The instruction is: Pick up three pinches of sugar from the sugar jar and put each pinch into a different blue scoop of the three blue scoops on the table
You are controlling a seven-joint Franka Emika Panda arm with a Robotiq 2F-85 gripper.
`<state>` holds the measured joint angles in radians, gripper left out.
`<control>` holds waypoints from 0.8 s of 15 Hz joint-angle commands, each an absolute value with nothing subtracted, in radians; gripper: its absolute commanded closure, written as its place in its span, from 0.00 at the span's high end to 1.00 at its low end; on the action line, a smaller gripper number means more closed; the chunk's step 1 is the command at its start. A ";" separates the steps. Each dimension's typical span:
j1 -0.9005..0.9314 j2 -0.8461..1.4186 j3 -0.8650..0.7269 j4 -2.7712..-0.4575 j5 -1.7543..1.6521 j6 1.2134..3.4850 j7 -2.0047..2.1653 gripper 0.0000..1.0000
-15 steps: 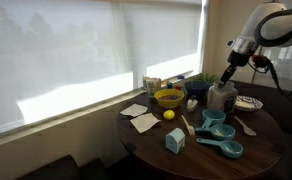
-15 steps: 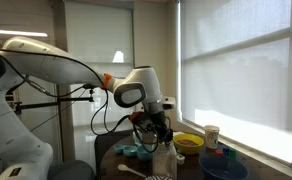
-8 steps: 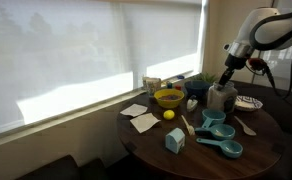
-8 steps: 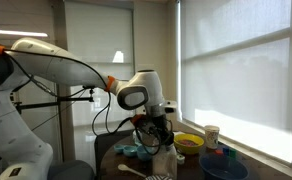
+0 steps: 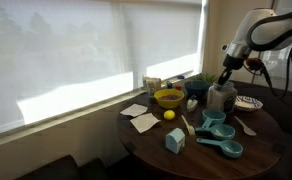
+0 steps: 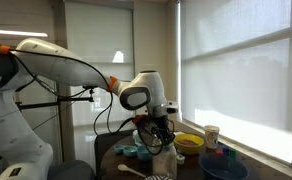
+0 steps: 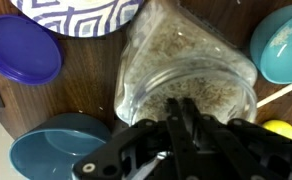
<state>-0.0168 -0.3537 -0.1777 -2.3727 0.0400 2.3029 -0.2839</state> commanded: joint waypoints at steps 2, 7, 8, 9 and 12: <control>-0.022 -0.311 -0.165 -2.354 0.046 2.294 -0.294 0.01; -0.024 -0.329 -0.164 -2.351 0.044 2.277 -0.294 0.01; -0.025 -0.336 -0.164 -2.349 0.042 2.271 -0.293 0.01; -0.025 -0.350 -0.166 -2.346 0.046 2.258 -0.296 0.01; -0.029 -0.387 -0.168 -2.334 0.043 2.227 -0.298 0.01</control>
